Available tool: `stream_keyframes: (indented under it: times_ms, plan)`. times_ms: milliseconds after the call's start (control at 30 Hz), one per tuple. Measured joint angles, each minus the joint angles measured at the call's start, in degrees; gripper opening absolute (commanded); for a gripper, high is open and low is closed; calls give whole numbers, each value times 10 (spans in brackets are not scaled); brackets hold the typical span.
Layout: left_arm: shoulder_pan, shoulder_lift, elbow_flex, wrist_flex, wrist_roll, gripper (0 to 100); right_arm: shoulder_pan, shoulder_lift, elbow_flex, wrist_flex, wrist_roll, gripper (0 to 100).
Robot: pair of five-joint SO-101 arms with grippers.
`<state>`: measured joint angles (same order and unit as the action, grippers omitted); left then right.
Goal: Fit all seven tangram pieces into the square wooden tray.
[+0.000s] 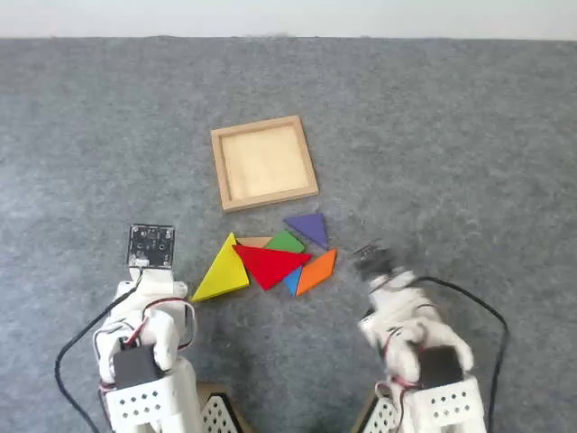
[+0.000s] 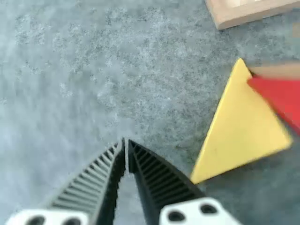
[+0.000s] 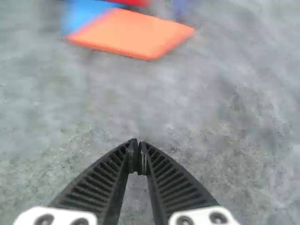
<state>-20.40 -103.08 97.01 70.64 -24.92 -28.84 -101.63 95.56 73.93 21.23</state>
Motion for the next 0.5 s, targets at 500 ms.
stream_keyframes:
  times_ms: [500]
  plan:
    - [0, 0, 0, 0, -9, 13, 0, 0, 0, 0, -1, 8]
